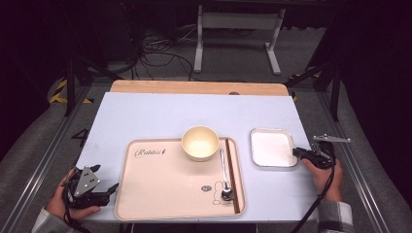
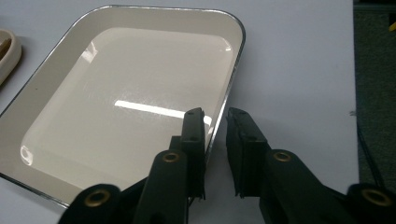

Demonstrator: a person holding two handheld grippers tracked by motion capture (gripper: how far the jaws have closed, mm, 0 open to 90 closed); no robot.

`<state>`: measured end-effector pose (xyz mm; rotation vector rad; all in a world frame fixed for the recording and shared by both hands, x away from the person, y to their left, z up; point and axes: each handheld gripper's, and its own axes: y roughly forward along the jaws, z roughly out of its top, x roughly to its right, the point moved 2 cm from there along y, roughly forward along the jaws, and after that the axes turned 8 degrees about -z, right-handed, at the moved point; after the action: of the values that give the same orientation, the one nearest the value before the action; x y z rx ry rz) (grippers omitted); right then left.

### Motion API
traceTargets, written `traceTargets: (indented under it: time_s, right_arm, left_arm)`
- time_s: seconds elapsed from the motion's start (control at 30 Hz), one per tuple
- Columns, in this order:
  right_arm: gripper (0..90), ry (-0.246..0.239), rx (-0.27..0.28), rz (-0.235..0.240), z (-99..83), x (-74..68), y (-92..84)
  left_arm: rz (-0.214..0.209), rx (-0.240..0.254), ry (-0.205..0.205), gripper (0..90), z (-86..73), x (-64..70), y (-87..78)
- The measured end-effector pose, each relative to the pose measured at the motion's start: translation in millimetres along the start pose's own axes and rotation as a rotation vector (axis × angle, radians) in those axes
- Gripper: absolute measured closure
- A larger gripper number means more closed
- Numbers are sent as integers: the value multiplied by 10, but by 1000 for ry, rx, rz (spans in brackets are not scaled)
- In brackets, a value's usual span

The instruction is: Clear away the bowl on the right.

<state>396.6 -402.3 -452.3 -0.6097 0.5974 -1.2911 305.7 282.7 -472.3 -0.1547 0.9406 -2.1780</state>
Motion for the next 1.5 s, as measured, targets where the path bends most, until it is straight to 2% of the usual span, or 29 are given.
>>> traceTargets:
  time_s: [0.13,0.33,0.43,0.5,0.57,0.63,0.73,0.97,1.1,1.17,1.23,1.5]
  right_arm:
    - [791,17,-38,28,-10,8,41]
    - [747,35,-86,99,49,42,113]
    - [775,39,-95,96,56,49,120]
    - [796,57,-93,96,52,62,124]
    - [835,97,-88,91,41,70,128]
    - [847,97,-86,84,42,68,128]
    - [882,127,-66,99,31,55,148]
    - [891,142,-28,66,23,7,133]
    - [892,156,46,36,49,21,62]
    - [891,145,83,15,66,23,27]
    - [892,153,121,15,78,33,-1]
    - [892,162,183,3,111,25,-92]
  left_arm:
    - [-3,2,-1,159,-2,-8,8]
    - [-10,-14,-2,159,-8,-3,41]
    - [-7,-22,0,159,-8,8,42]
    - [-10,-19,0,159,-5,0,43]
    - [-9,-18,-8,160,-4,-6,54]
    - [-12,-16,-7,160,-5,-11,60]
    - [-11,-17,-5,160,-8,-21,46]
    - [-1,-14,-9,160,-7,-10,32]
    - [18,-5,-20,159,-21,-31,-5]
    - [18,0,-22,159,-27,-39,-14]
    - [20,-1,-22,159,-31,-40,-17]
    - [25,7,-28,158,-50,-45,-45]
